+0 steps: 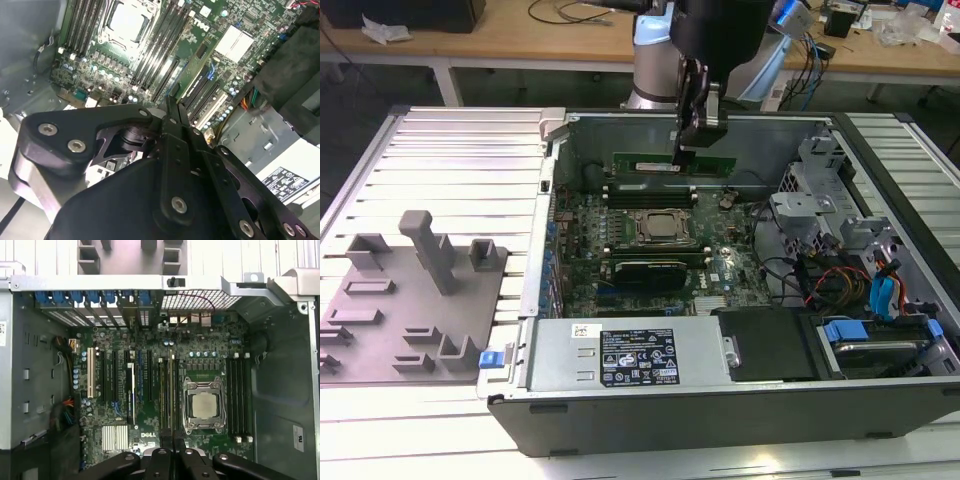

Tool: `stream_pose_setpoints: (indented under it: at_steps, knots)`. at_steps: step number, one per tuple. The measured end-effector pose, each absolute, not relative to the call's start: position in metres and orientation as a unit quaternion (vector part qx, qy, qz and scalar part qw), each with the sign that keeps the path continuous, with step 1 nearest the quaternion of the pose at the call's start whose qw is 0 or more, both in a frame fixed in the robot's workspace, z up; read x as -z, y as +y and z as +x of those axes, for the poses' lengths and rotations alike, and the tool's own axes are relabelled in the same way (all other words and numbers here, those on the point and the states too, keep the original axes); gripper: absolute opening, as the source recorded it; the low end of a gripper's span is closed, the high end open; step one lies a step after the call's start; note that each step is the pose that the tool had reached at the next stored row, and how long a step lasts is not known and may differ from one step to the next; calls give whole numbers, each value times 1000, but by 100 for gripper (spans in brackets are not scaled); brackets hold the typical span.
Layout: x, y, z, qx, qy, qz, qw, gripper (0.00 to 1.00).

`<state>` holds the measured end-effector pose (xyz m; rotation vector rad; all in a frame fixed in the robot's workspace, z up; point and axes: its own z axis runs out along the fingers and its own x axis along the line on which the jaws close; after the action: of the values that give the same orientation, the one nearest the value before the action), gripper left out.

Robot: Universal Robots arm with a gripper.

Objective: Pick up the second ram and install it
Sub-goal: 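Pick up the second ram and move it above second insertion slot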

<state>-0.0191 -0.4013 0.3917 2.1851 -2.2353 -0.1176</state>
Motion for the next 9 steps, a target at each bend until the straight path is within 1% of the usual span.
stream_pose_setpoints:
  at_steps: [1,4,5,6,9]
  knots:
    - [-390,-401,-18,38,-715,698,6,12]
    - [-387,-401,-16,48,-714,698,-3,12]
    - [-386,-401,-15,59,-713,698,-14,12]
    - [-384,-401,-15,67,-713,698,-22,12]
    - [-378,-401,-10,67,-712,698,-22,12]
